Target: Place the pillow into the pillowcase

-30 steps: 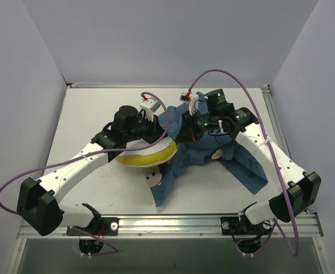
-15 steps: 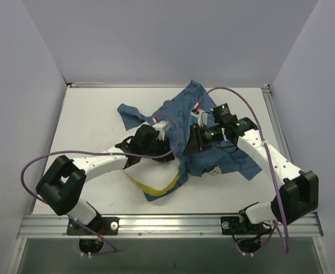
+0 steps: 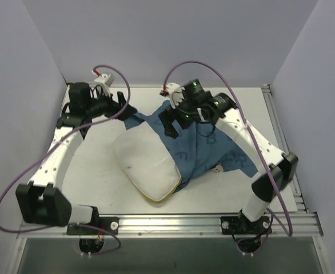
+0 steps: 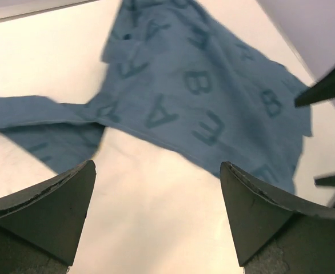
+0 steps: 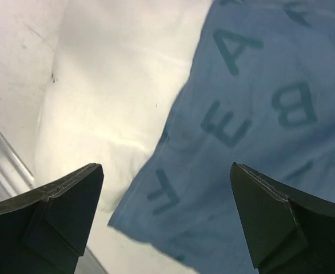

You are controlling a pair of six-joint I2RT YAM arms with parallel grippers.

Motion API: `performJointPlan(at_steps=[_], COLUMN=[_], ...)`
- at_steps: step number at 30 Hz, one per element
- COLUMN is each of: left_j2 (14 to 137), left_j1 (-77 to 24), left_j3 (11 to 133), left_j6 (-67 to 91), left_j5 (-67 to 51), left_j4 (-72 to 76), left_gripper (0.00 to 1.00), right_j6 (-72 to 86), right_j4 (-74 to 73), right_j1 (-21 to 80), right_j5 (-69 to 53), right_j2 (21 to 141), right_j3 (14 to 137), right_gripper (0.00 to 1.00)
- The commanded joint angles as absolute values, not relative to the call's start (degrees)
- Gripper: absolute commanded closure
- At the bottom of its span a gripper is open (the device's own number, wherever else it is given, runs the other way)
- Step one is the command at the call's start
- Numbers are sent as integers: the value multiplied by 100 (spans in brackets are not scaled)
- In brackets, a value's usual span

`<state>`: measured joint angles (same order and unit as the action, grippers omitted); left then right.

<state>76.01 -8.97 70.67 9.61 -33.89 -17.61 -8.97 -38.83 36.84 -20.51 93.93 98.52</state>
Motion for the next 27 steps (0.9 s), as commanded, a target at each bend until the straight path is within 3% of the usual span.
performJointPlan(at_steps=[1, 4, 7, 17, 19, 20, 21, 22, 27], left_j2=[8576, 9174, 9781, 11565, 11751, 11794, 11830, 11847, 11979], left_j1=[-370, -80, -35, -35, -35, -35, -35, -53, -421], left_j3=[7400, 7830, 8190, 9280, 9255, 9142, 9088, 9044, 8807], left_j6=[431, 168, -272, -177, -27, 182, 254, 359, 308], left_j5=[-3902, -3675, -3287, -2944, -2918, -2918, -2883, -2761, -2242], left_j4=[-2531, -2663, -2734, -2408, -2251, -2041, -1943, -1881, -1802], left_gripper=[3, 3, 3, 2, 3, 2, 3, 3, 3], right_j6=[-1626, -1556, -1424, -1784, -1714, -1679, -1635, -1609, -1538], right_j4=[-4086, -4499, -4667, -4569, -4632, -4632, -4623, -4623, -4351], right_j1=[4209, 4464, 4623, 5063, 5001, 4905, 4861, 4834, 4667], right_j5=[-1187, -976, -1186, -984, -1063, -1090, -1159, -1143, -1520], right_j2=[10517, 11774, 12523, 13069, 13078, 13052, 13034, 12930, 12034], right_j3=[10842, 12301, 12788, 11199, 11031, 10813, 10741, 10662, 10214], right_gripper=[0, 0, 0, 3, 30, 69, 90, 100, 100])
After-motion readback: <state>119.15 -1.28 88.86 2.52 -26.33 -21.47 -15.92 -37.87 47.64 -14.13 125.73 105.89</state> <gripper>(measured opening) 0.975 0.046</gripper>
